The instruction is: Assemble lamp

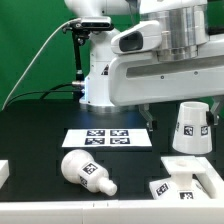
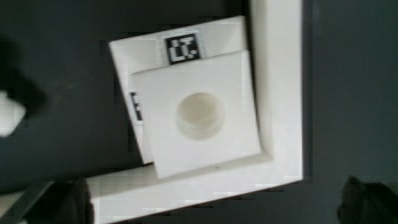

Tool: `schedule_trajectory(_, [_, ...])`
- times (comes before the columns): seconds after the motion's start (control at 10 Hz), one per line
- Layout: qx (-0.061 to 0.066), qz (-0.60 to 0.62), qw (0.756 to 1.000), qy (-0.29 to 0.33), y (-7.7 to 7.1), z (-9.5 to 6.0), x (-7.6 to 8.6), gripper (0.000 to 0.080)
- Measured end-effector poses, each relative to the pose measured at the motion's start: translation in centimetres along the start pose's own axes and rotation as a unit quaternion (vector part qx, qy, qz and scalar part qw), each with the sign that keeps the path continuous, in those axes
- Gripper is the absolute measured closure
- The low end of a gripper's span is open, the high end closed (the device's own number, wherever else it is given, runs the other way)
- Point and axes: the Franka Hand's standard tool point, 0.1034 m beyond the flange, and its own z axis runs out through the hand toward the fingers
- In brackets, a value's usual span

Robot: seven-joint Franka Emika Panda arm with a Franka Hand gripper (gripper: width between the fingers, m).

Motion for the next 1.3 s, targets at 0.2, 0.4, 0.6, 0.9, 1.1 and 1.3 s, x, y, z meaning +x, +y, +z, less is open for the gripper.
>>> schedule_trajectory(0.2, [0.0, 0.039, 0.999, -0.001, -0.2, 0.2, -0.1, 0.0101])
schedule_trajectory(0.4, [0.006, 0.098, 0.995, -0.004, 0.1, 0.3, -0.1, 0.0101])
schedule_trajectory(0.6, [0.011, 0.219, 0.976, -0.009, 3.7, 0.1, 0.4, 0.0101])
schedule_trajectory(0.9, [0.023, 0.387, 0.922, -0.014, 5.2, 0.7, -0.8, 0.0101])
schedule_trajectory(1.1, [0.023, 0.437, 0.899, -0.017, 4.7, 0.7, -1.0, 0.0101])
schedule_trajectory(1.3, [0.026, 0.478, 0.877, -0.021, 4.9, 0.9, -1.0, 0.0101])
